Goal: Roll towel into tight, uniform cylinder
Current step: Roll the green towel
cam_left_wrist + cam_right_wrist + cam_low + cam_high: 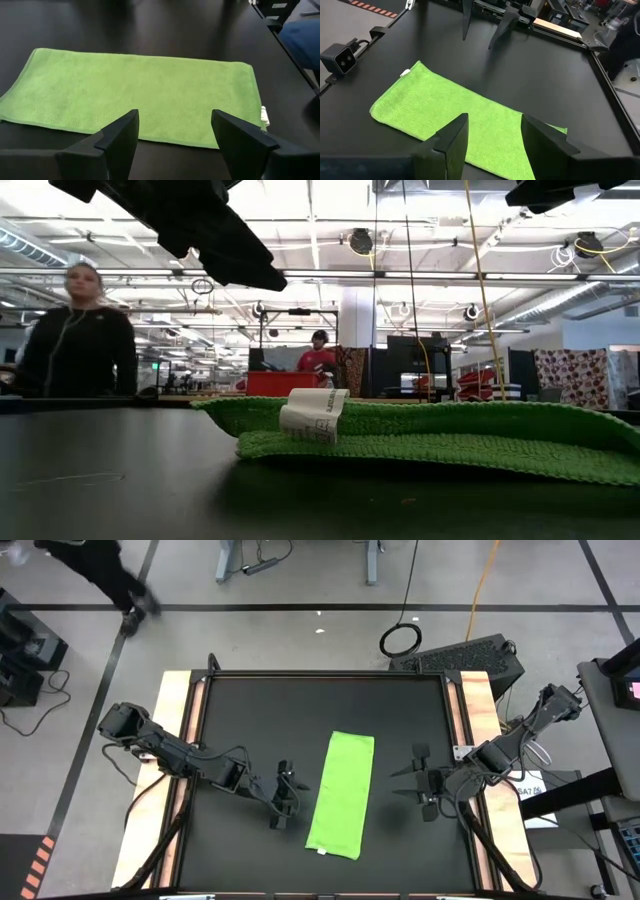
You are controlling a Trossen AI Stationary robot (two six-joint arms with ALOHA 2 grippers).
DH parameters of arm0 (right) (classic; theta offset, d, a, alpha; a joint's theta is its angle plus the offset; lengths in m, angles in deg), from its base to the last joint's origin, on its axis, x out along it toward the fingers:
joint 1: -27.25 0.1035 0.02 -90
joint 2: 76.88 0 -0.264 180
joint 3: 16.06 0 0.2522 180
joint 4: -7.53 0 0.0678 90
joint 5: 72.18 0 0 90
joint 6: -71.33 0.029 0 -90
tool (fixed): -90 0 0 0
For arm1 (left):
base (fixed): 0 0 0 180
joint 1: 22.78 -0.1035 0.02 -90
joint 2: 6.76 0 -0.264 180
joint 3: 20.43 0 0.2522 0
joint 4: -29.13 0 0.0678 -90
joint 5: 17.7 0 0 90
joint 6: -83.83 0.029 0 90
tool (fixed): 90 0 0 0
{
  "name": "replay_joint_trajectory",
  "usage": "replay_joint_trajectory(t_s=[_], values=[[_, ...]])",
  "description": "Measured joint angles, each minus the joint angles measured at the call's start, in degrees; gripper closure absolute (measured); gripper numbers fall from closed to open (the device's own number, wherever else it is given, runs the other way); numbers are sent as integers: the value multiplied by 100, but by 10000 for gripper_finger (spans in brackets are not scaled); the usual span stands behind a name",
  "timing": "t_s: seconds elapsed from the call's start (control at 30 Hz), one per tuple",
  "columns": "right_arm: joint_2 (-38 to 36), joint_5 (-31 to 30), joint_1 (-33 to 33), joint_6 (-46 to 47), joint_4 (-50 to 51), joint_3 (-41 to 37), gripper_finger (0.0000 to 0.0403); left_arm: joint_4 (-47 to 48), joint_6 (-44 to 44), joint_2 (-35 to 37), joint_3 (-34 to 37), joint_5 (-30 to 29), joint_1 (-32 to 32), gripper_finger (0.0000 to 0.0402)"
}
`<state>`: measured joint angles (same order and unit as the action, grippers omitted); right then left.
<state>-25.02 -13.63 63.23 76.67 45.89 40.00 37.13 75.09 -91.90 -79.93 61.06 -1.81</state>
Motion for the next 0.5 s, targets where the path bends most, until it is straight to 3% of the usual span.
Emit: replay_joint_trajectory(t_s=[0.2, 0.5], values=[[0, 0, 0, 0, 0, 0, 229, -9, 0, 0, 0, -230, 0, 146], [0, 0, 0, -2, 0, 0, 229, -62, -644, 0, -2, -1618, -2, 146]])
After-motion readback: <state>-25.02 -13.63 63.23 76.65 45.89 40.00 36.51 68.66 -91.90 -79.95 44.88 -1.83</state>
